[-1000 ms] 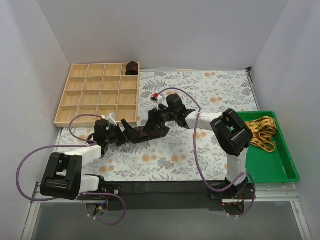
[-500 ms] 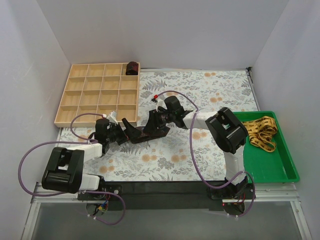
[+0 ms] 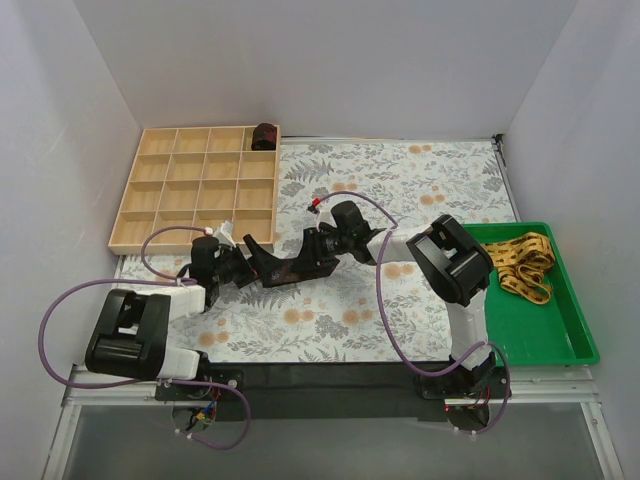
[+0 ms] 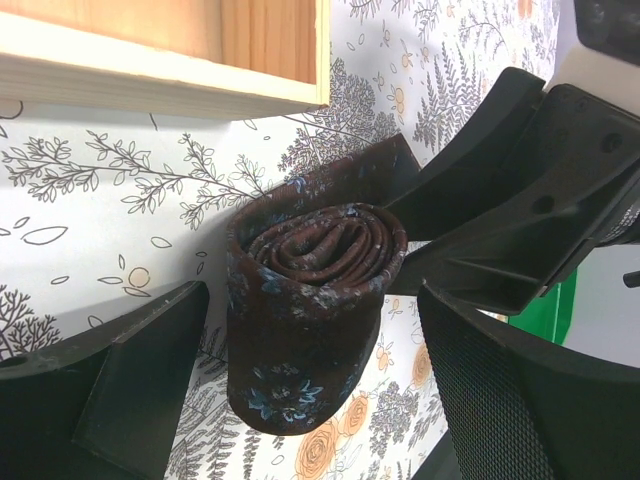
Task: Roll the ties
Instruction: Roll the tie
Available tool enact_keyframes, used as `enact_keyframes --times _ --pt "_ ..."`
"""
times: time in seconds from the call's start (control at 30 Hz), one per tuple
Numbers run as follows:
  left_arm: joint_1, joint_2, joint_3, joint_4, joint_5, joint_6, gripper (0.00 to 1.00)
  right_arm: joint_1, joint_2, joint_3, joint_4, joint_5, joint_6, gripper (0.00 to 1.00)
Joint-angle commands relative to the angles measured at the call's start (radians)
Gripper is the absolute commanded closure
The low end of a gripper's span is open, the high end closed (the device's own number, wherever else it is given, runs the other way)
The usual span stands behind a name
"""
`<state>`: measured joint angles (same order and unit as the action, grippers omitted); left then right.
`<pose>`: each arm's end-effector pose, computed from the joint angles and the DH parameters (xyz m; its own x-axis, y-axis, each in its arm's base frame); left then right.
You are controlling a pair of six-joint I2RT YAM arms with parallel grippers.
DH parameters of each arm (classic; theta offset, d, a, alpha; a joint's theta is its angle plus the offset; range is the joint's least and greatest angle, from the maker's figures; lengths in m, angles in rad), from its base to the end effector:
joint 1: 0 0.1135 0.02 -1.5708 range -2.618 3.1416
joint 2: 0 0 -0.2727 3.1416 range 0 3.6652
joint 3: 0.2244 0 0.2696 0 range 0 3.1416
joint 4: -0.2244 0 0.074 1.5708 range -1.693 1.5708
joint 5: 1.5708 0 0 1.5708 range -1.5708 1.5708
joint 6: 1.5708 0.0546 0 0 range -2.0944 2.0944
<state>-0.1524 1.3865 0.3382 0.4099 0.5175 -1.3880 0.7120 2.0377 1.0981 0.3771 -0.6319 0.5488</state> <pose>0.2437 -0.0648 0.1114 -0.6229 -0.7689 0.1439 -0.4838 0.2341 -0.8433 0.3167 0.3159 0.1173 -0.8168 -0.1489 -0.5574 -0.5619 0.4244 0.7100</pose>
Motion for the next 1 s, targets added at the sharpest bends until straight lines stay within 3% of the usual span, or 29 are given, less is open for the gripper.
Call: enact_keyframes --times 0.0,0.37,0.63,0.97 --pt "0.002 0.029 -0.030 -0.042 -0.016 0.018 0.20 -0.002 0.018 -0.015 0.037 0.018 0.014 0.60" --pt "-0.024 0.115 -0.001 0.026 0.046 0.104 0.21 -0.017 0.019 -0.003 0.062 -0.020 0.059 0.60" --pt "-0.026 0.166 0.024 0.044 0.022 0.106 0.36 -0.019 0.021 0.002 0.063 -0.034 0.062 0.60" --pt "-0.045 0.184 0.032 0.029 0.021 0.103 0.45 -0.017 0.021 0.013 0.065 -0.028 0.072 0.60"
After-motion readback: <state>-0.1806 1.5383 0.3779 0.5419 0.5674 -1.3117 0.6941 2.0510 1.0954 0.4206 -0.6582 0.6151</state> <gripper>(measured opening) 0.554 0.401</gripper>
